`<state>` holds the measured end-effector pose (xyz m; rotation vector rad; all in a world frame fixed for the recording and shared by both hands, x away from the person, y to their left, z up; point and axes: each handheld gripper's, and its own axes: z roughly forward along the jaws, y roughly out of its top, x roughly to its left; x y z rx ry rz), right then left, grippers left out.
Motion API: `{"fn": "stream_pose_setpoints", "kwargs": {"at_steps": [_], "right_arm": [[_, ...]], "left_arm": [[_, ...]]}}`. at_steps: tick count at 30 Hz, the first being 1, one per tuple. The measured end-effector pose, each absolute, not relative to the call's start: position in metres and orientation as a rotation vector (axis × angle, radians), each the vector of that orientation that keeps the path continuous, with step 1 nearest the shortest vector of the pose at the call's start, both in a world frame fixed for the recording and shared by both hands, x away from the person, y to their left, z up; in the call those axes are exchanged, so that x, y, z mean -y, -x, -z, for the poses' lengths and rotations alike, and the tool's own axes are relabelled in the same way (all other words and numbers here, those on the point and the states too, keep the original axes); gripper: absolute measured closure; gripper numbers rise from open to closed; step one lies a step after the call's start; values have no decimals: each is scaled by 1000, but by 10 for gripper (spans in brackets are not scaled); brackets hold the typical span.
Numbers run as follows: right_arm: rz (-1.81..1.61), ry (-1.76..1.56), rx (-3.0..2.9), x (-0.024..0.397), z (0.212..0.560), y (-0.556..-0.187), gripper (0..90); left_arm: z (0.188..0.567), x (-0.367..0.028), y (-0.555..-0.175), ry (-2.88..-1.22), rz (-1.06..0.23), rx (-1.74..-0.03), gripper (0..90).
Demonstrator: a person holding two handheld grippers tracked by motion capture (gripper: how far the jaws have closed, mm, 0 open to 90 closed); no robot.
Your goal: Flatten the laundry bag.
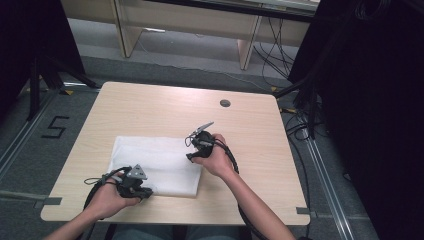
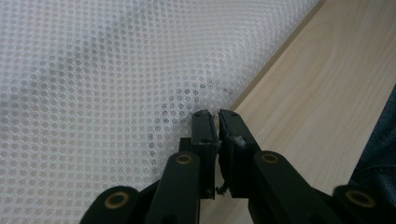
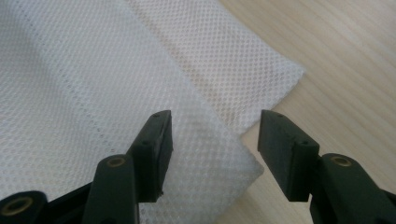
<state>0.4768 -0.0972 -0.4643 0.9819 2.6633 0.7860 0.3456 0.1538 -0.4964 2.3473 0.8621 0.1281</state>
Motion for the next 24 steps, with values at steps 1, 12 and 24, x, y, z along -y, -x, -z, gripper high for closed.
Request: {"fn": "stream_pose_setpoints", "kwargs": {"at_steps": [1,12,24], "right_arm": [[-769,-994,-2668,96,466,-476,462],[-676,-965,-2759,97,477,-477,693],[-672,-930,-2776,96,464,-470,893]], "left_arm": [[497,-153,-345,-2339,-120,-880,839],[497,-155,-349,-2426,-118,-832,843],[497,-155,-351,-2420,-118,-844,847]]}}
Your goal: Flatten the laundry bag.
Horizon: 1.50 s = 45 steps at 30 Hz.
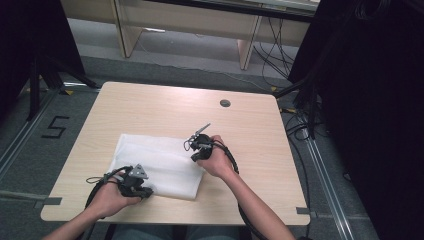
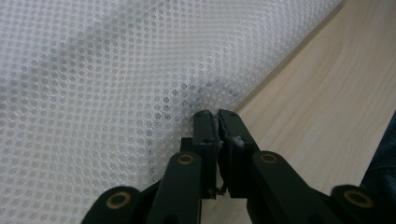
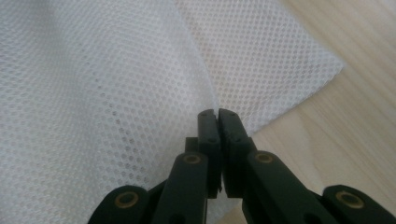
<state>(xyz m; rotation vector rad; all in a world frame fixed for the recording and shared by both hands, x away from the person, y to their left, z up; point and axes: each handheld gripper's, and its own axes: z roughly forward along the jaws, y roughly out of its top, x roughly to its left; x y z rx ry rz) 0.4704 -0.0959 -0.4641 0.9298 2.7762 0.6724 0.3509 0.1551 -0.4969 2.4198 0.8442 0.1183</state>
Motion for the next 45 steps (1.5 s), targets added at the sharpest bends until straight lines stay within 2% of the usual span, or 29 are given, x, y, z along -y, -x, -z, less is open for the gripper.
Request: {"fn": "stream_pose_setpoints", "kwargs": {"at_steps": [3,4,6,7,8,9,16,31,45], "right_arm": [[-702,-922,-2759,96,456,-467,898],[-704,-940,-2755,96,453,-465,898],[-734,-910,-2740,96,445,-463,900],[-751,-899,-2737,98,441,-462,900],[-768,-925,-2731,98,437,-460,900],[-775,-907,-2716,99,433,-458,900],[-859,-872,-2687,103,414,-449,900],[-910,-853,-2645,102,403,-441,900],[-1007,-668,-2662,96,386,-421,900]], "left_arm": [[499,-151,-350,-2353,-120,-896,849],[497,-154,-354,-2416,-123,-850,849],[498,-150,-355,-2364,-128,-894,851],[496,-153,-358,-2414,-136,-850,853],[498,-149,-357,-2360,-134,-907,856],[497,-151,-360,-2395,-138,-870,861],[498,-146,-370,-2365,-151,-913,872],[500,-136,-383,-2337,-205,-925,885],[501,-129,-395,-2298,-201,-978,888]]}}
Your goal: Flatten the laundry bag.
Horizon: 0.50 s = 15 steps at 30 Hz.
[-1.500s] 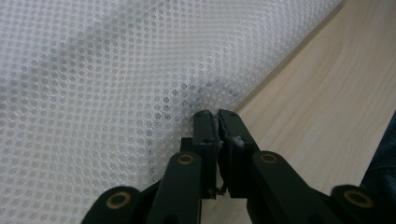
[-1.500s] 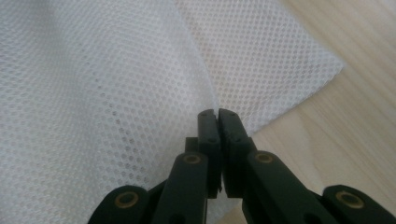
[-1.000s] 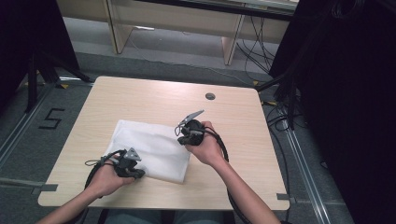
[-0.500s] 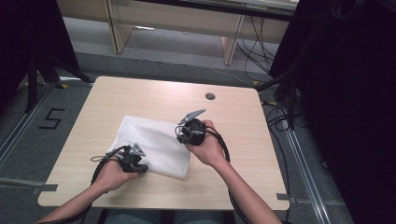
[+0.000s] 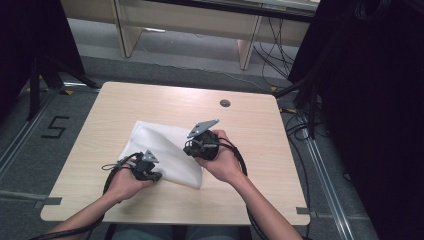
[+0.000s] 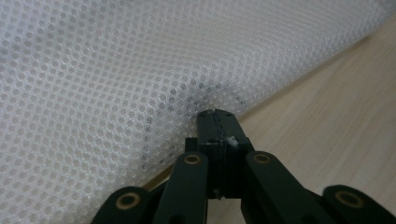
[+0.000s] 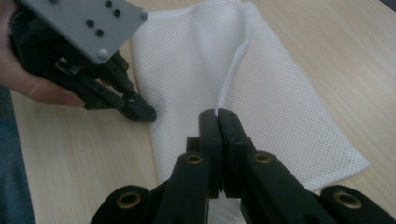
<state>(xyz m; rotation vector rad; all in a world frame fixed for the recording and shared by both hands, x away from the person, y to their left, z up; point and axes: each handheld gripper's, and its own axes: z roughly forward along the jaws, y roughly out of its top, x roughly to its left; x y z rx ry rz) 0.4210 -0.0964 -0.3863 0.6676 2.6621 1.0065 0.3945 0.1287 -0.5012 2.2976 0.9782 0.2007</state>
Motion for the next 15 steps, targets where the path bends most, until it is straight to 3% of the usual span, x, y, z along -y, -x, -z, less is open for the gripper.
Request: {"fn": "stream_pose_setpoints", "kwargs": {"at_steps": [15], "right_arm": [[-1049,-559,-2742,100,389,-403,900]], "left_arm": [[501,-126,-400,-2296,-213,-976,888]]}}
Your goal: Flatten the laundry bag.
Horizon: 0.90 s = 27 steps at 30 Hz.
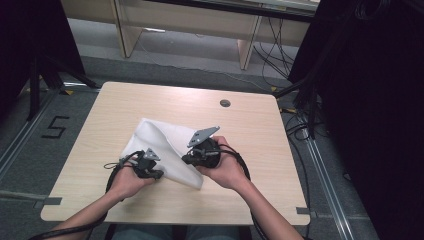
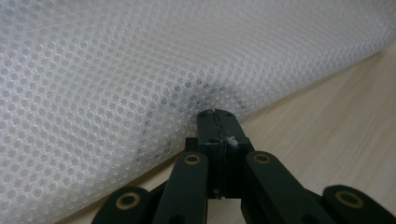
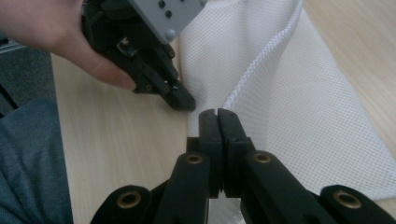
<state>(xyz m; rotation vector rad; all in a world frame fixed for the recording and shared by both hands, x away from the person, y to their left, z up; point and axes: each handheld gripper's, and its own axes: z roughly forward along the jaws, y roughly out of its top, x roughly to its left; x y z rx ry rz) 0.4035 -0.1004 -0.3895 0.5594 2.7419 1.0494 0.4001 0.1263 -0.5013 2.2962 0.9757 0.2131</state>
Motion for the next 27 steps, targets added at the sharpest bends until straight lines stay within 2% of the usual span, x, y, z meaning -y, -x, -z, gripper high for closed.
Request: {"fn": "stream_pose_setpoints", "kwargs": {"at_steps": [6,12,14,27], "right_arm": [[-1042,-505,-2769,98,392,-400,900],[-1041,-504,-2774,96,392,-398,900],[-1036,-496,-2779,96,392,-397,900],[-1010,-445,-2793,94,395,-390,900]], "left_arm": [[501,-128,-401,-2308,-214,-972,887],[503,-124,-399,-2229,-211,-1031,887],[502,-127,-401,-2277,-214,-991,887],[500,-131,-402,-2259,-218,-996,883]]}}
